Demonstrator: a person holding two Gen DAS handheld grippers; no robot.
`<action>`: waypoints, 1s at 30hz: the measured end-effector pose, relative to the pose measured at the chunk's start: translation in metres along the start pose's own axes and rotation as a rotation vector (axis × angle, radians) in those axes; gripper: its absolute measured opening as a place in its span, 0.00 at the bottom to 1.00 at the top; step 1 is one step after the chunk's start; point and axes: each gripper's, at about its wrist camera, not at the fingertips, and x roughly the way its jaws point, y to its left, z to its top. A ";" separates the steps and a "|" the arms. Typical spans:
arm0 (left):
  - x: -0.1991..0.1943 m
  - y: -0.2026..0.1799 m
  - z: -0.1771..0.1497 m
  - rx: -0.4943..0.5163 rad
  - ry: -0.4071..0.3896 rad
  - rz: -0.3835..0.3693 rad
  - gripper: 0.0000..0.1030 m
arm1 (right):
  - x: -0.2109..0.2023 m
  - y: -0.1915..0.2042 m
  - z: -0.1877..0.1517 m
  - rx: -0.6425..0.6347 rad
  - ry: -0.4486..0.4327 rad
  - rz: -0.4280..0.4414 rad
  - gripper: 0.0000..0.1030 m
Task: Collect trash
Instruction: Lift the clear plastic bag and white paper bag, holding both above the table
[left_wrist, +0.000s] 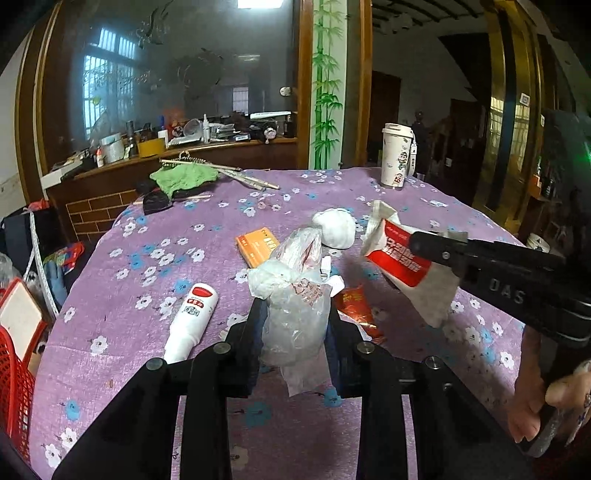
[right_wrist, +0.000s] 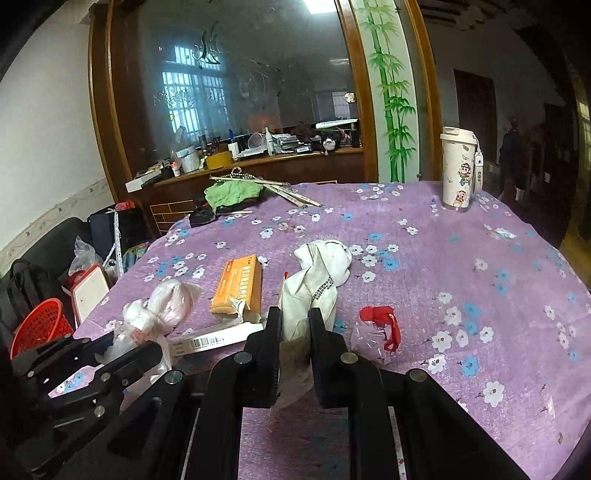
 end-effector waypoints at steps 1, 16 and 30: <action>0.001 0.002 0.000 -0.005 0.002 0.002 0.27 | -0.001 0.000 0.000 -0.002 -0.001 0.001 0.15; 0.003 0.012 0.000 -0.039 0.017 0.012 0.27 | -0.001 0.006 -0.002 -0.014 0.004 0.024 0.15; 0.003 0.012 0.002 -0.041 0.003 0.021 0.28 | -0.005 0.003 0.000 0.000 -0.016 0.024 0.15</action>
